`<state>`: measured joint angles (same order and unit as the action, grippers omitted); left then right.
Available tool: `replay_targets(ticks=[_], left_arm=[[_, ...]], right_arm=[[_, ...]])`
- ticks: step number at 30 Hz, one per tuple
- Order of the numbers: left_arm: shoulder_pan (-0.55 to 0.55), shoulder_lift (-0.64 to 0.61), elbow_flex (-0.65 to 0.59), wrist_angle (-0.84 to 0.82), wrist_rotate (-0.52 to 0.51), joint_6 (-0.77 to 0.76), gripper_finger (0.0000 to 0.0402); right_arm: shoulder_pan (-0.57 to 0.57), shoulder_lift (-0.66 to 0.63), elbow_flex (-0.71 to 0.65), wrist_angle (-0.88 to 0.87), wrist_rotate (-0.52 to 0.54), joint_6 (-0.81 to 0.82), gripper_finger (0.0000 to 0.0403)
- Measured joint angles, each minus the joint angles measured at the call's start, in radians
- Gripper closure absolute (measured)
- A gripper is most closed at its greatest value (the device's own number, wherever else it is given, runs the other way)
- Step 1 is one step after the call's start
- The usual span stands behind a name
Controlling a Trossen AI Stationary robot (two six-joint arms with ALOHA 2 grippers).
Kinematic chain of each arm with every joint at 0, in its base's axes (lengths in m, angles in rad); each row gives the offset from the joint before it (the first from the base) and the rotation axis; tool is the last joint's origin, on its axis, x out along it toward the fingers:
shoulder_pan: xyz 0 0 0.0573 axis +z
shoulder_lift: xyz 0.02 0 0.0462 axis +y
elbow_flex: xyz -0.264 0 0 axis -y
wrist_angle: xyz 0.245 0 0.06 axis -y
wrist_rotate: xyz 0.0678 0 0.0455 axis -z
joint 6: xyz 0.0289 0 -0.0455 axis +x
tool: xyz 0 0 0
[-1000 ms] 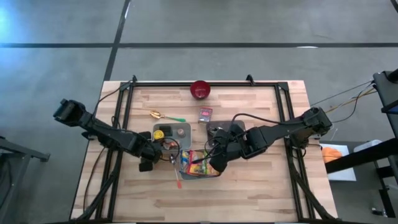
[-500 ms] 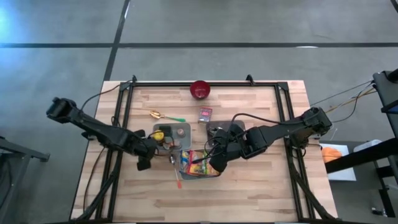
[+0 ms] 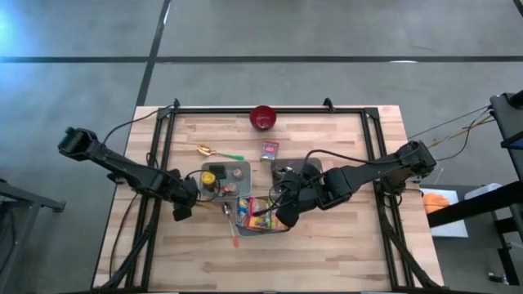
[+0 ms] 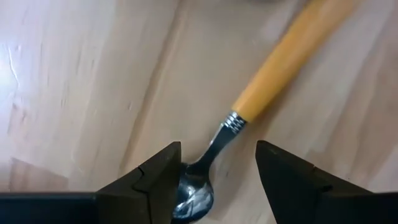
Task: Pick & Place Food Item
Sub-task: Put the yellow spoon into the black bin
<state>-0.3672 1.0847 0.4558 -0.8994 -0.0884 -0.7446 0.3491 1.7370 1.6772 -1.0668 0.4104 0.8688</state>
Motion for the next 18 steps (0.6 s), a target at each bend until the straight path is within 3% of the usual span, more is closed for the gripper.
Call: replay_targets(ticks=[4, 15, 18], left_arm=[[0.000, 0.000, -0.026, 0.047, -0.031, -0.066, 0.0190], [0.000, -0.004, -0.077, 0.128, -0.034, -0.063, 0.0191], [0.000, -0.004, -0.079, 0.133, -0.031, -0.052, 0.0207]], right_arm=[[0.000, 0.000, 0.000, 0.000, 0.000, -0.010, 0.0195], [0.000, 0.000, 0.000, 0.000, 0.000, -0.015, 0.0195], [0.002, 0.000, 0.000, 0.000, 0.000, -0.012, 0.0195]])
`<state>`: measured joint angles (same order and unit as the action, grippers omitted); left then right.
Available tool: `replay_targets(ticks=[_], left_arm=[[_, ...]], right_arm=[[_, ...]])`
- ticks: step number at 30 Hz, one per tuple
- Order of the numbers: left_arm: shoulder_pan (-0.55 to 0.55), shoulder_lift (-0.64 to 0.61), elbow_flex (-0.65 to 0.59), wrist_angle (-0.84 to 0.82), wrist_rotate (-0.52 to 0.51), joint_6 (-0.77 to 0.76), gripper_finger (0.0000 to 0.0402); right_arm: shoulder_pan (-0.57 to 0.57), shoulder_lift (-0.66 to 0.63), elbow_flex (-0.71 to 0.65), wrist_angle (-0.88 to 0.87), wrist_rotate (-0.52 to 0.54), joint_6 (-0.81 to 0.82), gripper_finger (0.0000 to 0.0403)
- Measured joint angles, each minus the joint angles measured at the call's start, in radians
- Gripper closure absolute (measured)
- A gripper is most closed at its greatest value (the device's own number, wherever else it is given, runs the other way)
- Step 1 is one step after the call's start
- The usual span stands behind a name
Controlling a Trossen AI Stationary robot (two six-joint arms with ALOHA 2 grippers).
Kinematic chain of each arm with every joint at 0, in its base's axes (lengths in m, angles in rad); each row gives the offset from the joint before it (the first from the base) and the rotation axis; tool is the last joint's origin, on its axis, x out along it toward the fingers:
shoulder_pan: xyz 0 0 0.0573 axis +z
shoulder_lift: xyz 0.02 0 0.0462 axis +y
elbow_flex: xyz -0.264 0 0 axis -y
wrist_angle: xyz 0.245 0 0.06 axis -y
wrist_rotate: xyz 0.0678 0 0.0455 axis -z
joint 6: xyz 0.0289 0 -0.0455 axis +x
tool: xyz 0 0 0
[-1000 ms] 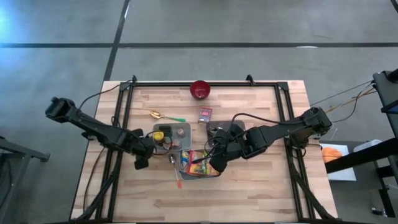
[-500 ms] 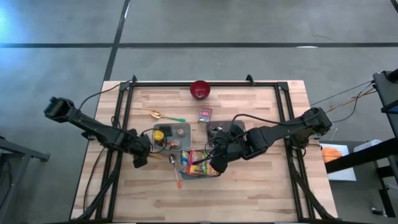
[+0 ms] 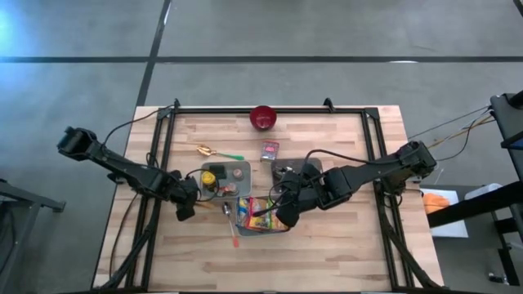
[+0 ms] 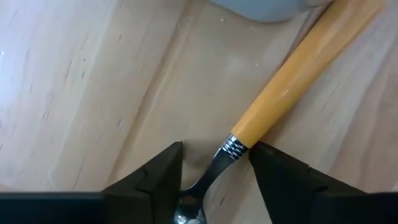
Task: Pick & Place Food Item
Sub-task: Put the yellow spoon into the black bin
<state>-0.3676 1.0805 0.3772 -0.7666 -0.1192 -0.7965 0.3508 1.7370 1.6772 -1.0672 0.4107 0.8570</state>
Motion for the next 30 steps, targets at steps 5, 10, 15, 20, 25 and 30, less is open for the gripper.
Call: replay_targets(ticks=[5, 10, 15, 20, 25, 30], left_arm=[[0.000, 0.000, -0.001, 0.014, 0.013, 0.003, 0.0283], [0.000, 0.000, -0.001, 0.021, 0.035, 0.004, 0.0358], [0.000, -0.002, 0.000, 0.016, 0.043, 0.004, 0.0387], [0.002, -0.001, 0.016, 0.006, 0.067, 0.057, 0.0387], [0.000, -0.007, 0.032, 0.010, 0.166, 0.083, 0.0387], [0.000, -0.008, 0.056, 0.014, 0.289, 0.085, 0.0388]], right_arm=[[0.001, 0.000, 0.000, 0.000, 0.000, 0.005, 0.0195], [0.003, 0.000, 0.000, 0.001, 0.000, 0.008, 0.0195], [0.003, 0.000, 0.000, 0.001, -0.001, 0.007, 0.0195], [0.003, 0.000, 0.000, 0.001, -0.001, 0.007, 0.0195], [0.003, 0.000, 0.000, 0.001, -0.001, 0.007, 0.0195], [0.003, 0.000, 0.000, 0.002, -0.002, 0.002, 0.0195]])
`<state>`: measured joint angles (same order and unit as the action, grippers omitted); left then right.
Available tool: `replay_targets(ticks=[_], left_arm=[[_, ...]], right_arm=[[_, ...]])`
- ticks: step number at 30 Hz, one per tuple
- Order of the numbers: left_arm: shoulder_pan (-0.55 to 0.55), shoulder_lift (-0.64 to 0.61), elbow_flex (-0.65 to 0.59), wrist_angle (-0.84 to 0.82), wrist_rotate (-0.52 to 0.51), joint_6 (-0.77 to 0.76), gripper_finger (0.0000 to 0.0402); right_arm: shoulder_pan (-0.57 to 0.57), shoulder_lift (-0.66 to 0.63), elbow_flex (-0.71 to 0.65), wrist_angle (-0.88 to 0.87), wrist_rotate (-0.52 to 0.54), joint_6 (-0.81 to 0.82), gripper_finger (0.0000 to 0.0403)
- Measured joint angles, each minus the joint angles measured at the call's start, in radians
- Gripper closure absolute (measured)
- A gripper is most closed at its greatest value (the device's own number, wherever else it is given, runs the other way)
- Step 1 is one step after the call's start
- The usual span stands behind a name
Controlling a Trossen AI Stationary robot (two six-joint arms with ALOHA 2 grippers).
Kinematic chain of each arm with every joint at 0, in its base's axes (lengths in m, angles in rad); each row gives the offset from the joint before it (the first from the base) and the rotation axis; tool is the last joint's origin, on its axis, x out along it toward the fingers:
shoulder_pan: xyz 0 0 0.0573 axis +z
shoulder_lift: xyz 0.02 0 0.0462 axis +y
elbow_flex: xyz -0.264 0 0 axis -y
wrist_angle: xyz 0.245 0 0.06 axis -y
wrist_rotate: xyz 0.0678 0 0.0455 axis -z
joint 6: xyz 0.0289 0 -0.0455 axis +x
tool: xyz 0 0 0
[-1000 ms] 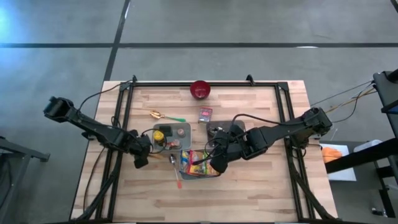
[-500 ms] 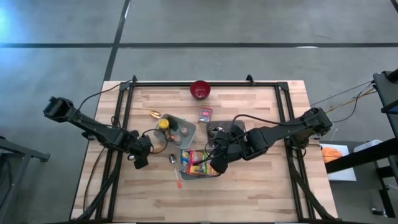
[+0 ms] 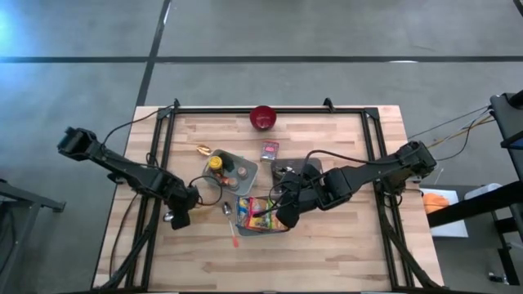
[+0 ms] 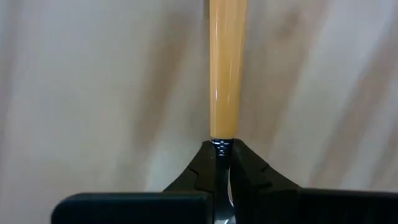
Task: Pick & Place Food Item
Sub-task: Put the yellow spoon into the black bin
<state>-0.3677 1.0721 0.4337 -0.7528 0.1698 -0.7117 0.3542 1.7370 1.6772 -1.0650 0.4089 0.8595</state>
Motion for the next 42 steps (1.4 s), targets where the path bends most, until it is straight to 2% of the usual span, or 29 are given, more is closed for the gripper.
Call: replay_targets(ticks=[4, 7, 12, 16, 21, 27, 32, 42], left_arm=[[0.001, -0.001, 0.039, -0.001, 0.025, -0.019, 0.0388], [0.000, -0.002, 0.090, -0.001, 0.052, -0.019, 0.0388], [0.000, -0.002, 0.214, 0.022, 0.082, -0.022, 0.0389], [0.004, -0.002, 0.319, 0.104, 0.080, -0.020, 0.0389], [0.039, -0.001, 0.388, 0.234, 0.074, 0.005, 0.0396], [0.154, 0.020, 0.405, 0.256, 0.111, -0.022, 0.0397], [0.187, 0.044, 0.400, 0.228, 0.134, 0.000, 0.0399], [0.186, 0.059, 0.387, 0.223, 0.128, 0.124, 0.0401]], right_arm=[[0.000, 0.000, 0.000, 0.003, -0.010, -0.025, 0.0195], [-0.001, 0.000, 0.000, 0.011, -0.062, -0.063, 0.0195], [-0.004, 0.000, 0.000, 0.119, -0.215, -0.187, 0.0195], [-0.021, 0.000, 0.003, 0.259, -0.330, -0.294, 0.0195], [-0.055, 0.000, 0.067, 0.248, -0.334, -0.400, 0.0195], [-0.083, 0.000, 0.196, 0.106, -0.333, -0.581, 0.0195], [-0.103, 0.000, 0.266, -0.034, -0.324, -0.591, 0.0195], [-0.108, 0.000, 0.224, -0.063, -0.307, -0.639, 0.0195]])
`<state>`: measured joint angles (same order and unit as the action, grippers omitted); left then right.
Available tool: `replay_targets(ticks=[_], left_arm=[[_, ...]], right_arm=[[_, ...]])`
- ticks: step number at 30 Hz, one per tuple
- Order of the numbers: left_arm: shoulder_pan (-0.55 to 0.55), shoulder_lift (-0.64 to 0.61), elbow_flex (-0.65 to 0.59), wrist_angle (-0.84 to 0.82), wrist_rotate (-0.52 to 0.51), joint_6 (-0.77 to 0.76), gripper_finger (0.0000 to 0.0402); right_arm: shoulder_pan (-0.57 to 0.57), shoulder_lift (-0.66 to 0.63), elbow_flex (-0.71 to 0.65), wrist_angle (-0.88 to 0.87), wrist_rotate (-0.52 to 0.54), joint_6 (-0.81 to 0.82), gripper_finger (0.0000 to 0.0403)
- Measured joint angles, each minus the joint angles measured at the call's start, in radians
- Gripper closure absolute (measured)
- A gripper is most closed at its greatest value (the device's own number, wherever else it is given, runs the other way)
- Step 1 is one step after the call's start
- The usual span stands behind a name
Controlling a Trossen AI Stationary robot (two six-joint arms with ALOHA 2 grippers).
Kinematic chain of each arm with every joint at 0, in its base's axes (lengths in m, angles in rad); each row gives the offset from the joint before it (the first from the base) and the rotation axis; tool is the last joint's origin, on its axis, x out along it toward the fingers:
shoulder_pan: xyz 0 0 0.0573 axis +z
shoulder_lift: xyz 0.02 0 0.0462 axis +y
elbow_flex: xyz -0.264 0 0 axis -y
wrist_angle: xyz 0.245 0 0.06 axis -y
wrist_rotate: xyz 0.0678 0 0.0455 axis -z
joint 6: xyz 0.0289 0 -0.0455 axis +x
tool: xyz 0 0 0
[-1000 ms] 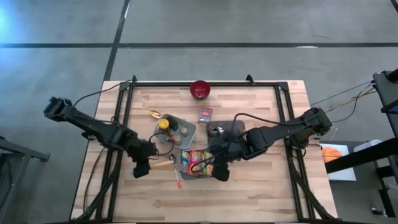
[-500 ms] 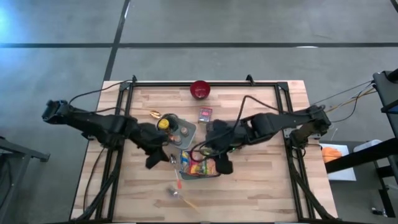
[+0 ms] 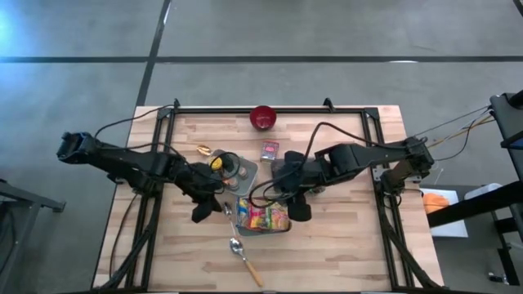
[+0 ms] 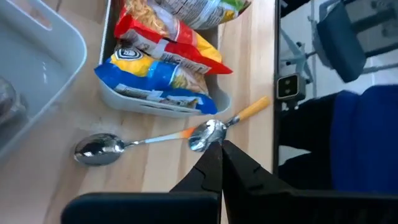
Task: Pick & Place Food Item
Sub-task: Put the yellow spoon into the black bin
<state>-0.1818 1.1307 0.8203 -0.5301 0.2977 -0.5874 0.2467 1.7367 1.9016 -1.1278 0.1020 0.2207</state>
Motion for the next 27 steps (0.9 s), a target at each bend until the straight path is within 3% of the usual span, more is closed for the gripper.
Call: replay_targets(ticks=[10, 21, 27], left_arm=[[-0.080, 0.007, -0.042, -0.001, -0.254, 0.339, 0.0393], [-0.132, 0.088, -0.044, 0.018, -0.283, 0.519, 0.0236], [-0.184, 0.212, -0.068, 0.051, -0.283, 0.699, 0.0193]], right_arm=[[-0.002, -0.017, -0.046, 0.003, -0.006, 0.048, 0.0195], [0.005, -0.040, -0.076, 0.010, -0.025, 0.139, 0.0195], [0.027, -0.040, -0.076, 0.010, -0.025, 0.150, 0.0195]])
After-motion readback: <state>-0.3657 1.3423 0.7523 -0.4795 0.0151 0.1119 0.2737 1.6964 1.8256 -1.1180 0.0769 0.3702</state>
